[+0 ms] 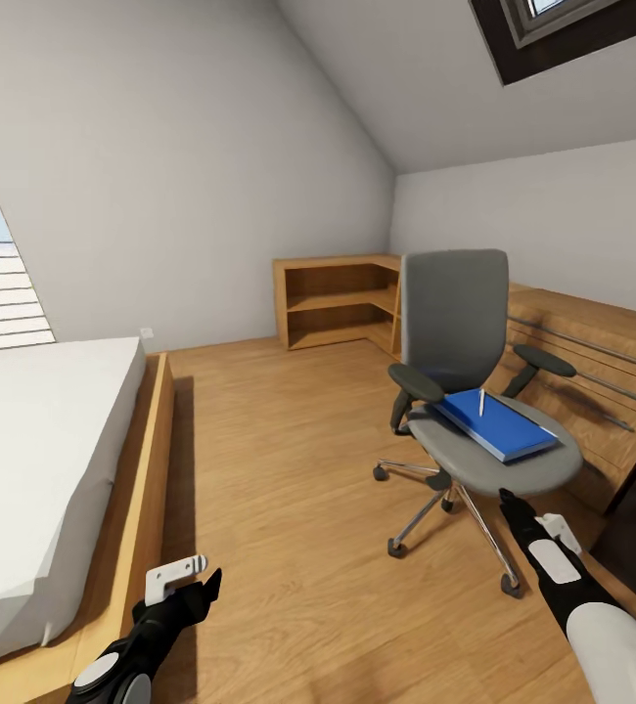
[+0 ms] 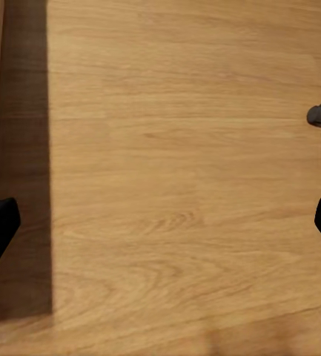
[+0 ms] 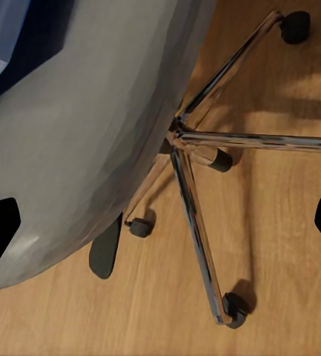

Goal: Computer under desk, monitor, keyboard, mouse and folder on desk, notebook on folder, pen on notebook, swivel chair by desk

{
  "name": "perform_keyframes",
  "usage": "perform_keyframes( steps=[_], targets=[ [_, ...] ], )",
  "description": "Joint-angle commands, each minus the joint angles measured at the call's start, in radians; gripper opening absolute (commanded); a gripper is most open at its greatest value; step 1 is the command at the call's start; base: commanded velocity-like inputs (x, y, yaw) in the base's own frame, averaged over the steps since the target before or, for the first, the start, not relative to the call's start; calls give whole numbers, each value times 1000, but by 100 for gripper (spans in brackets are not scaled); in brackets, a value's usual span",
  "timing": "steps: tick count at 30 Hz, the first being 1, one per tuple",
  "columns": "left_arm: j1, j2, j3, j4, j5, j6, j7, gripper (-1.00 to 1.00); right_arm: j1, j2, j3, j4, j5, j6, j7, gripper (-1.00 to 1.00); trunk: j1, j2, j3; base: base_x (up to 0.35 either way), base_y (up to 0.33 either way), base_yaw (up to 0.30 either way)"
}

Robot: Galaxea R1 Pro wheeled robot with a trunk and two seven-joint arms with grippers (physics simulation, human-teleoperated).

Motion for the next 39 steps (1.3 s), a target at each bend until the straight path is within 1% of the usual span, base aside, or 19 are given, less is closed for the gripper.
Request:
perform_keyframes(
  steps=[1, 8, 39],
  targets=[
    [0, 0, 0, -2, 11, 4, 6, 100, -1, 0, -2, 1, -10, -2, 5, 100, 0, 0, -1, 0, 0, 0],
    [0, -1, -3, -2, 11, 3, 6, 100, -1, 0, -2, 1, -8, -2, 5, 100, 0, 0, -1, 143, 0, 0],
    [0, -2, -9, -2, 11, 2, 6, 100, -1, 0, -2, 1, -7, -2, 6, 100, 0, 0, -1, 264, -2, 0]
  ],
)
